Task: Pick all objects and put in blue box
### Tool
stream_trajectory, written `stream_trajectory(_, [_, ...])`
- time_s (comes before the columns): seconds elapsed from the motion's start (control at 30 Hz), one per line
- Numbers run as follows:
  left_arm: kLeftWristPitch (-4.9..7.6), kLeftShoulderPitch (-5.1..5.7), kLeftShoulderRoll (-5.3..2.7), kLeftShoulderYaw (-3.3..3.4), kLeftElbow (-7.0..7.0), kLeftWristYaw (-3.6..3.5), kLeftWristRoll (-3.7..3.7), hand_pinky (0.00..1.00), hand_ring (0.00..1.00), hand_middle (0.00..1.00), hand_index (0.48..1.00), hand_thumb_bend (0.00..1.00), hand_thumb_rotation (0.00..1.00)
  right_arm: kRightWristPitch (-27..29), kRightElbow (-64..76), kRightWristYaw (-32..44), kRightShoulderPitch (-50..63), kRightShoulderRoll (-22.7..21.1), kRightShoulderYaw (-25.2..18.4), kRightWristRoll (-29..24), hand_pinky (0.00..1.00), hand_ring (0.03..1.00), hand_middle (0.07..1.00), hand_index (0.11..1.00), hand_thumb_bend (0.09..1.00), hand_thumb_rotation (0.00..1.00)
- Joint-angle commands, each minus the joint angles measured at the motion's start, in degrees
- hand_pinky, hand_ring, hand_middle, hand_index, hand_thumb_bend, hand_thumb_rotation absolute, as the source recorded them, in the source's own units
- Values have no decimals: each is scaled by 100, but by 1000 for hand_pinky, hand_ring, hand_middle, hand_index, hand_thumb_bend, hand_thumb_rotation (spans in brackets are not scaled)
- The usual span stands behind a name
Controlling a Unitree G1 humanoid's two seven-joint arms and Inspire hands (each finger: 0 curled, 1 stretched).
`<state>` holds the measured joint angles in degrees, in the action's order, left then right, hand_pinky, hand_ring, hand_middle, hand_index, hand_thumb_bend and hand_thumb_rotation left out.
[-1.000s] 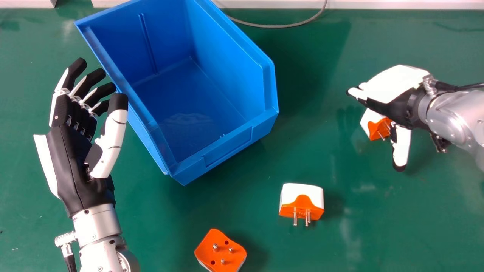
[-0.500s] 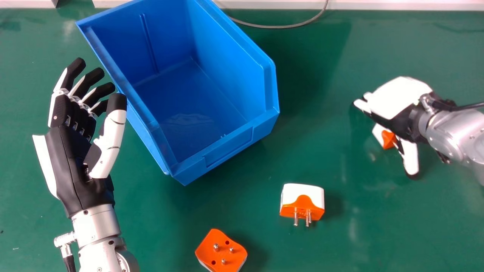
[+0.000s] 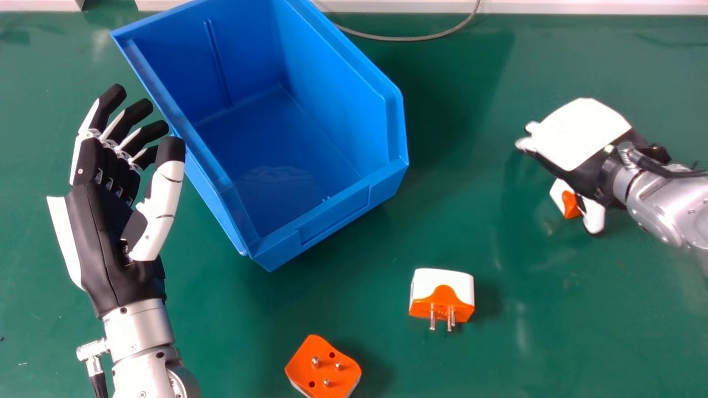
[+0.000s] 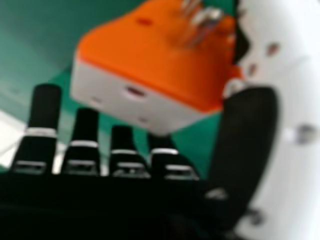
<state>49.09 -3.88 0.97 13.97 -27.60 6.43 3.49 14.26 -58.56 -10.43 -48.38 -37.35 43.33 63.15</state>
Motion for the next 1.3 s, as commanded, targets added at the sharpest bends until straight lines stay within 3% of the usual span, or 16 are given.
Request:
stream_trajectory(0.0, [52, -5, 28, 9, 99, -14, 13, 641, 699, 768, 808, 666, 427, -63, -22, -306, 2, -64, -54, -11, 486, 698, 773, 762, 675, 19])
stream_trajectory(0.03, [51, -5, 23, 10, 103, -5, 2, 641, 700, 768, 808, 668, 427, -71, -26, -374, 4, -63, -58, -16, 431, 627, 710, 720, 641, 15])
stream_trajectory(0.13, [68, -19, 11, 4, 87, -3, -1, 640, 699, 767, 807, 669, 426, 7, -44, -528, 13, -83, -109, -96, 385, 541, 641, 646, 595, 9])
stream_trajectory(0.27, [69, -35, 6, -4, 57, -16, 13, 639, 698, 766, 807, 667, 424, 36, -59, -565, -1, -86, -143, -129, 361, 488, 600, 597, 565, 6])
stream_trajectory(0.37, [56, -37, 14, -1, 60, 11, -32, 639, 697, 766, 807, 666, 423, 108, -68, -636, -5, -96, -171, -154, 357, 455, 579, 557, 546, 3])
stream_trajectory(0.5, [37, -39, 8, -9, 85, -15, 16, 640, 698, 766, 808, 665, 422, 61, -32, -647, -9, -92, -188, -128, 355, 434, 570, 531, 534, 2])
stream_trajectory(0.77, [32, -65, -12, -21, 78, 16, -25, 641, 700, 769, 812, 661, 420, 160, 17, -677, -35, -156, -227, -150, 337, 415, 557, 508, 520, 0])
stream_trajectory(0.97, [39, -89, -6, -25, 71, 130, -171, 642, 701, 768, 813, 657, 418, 176, 45, -748, -28, -190, -237, -128, 329, 433, 543, 488, 518, 0])
stream_trajectory(1.13, [38, -111, -2, -37, 56, 131, -145, 639, 699, 767, 811, 653, 422, 216, 90, -748, -4, -174, -371, -277, 323, 413, 540, 494, 516, 0])
stream_trajectory(1.27, [32, -106, 6, -40, 61, 135, -165, 639, 699, 767, 811, 654, 423, 256, 205, -929, 25, -211, -445, -305, 320, 409, 538, 498, 515, 0])
